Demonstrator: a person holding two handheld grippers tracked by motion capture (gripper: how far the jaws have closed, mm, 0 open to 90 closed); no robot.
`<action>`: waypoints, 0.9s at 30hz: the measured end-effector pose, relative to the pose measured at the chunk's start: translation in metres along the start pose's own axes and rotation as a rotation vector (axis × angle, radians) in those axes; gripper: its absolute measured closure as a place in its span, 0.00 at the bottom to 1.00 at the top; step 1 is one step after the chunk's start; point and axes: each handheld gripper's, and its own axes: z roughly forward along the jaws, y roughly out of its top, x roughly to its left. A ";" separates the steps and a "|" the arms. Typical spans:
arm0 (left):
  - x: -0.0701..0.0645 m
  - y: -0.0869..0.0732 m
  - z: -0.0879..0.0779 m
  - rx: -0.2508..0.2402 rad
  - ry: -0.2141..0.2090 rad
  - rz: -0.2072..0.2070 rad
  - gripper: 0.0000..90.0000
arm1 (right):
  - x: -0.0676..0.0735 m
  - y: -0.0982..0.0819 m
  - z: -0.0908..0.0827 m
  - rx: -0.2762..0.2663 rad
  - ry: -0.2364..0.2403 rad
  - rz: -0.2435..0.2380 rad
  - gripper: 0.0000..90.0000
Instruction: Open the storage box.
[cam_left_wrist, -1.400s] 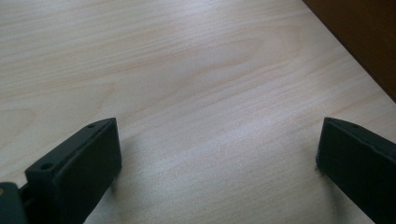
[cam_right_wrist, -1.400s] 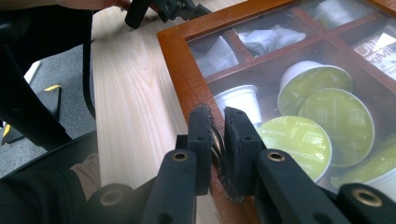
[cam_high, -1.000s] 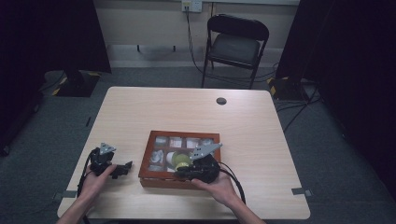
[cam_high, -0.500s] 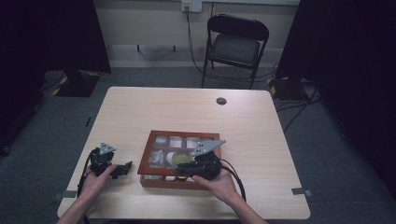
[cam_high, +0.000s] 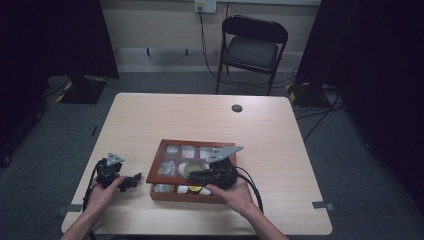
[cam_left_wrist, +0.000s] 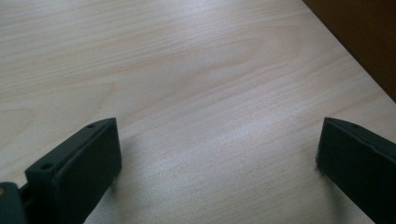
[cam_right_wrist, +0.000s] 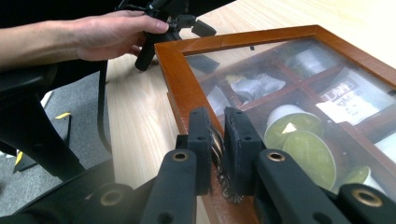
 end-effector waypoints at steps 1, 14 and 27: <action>0.000 0.000 0.000 0.000 -0.001 0.000 0.00 | 0.000 0.001 -0.001 -0.004 0.000 0.005 0.90; 0.000 0.000 0.000 0.000 -0.001 -0.001 0.00 | -0.003 0.012 -0.007 -0.019 0.002 0.018 0.90; 0.000 0.000 0.000 0.003 0.000 0.003 0.00 | -0.008 0.023 -0.014 -0.057 0.001 0.028 0.91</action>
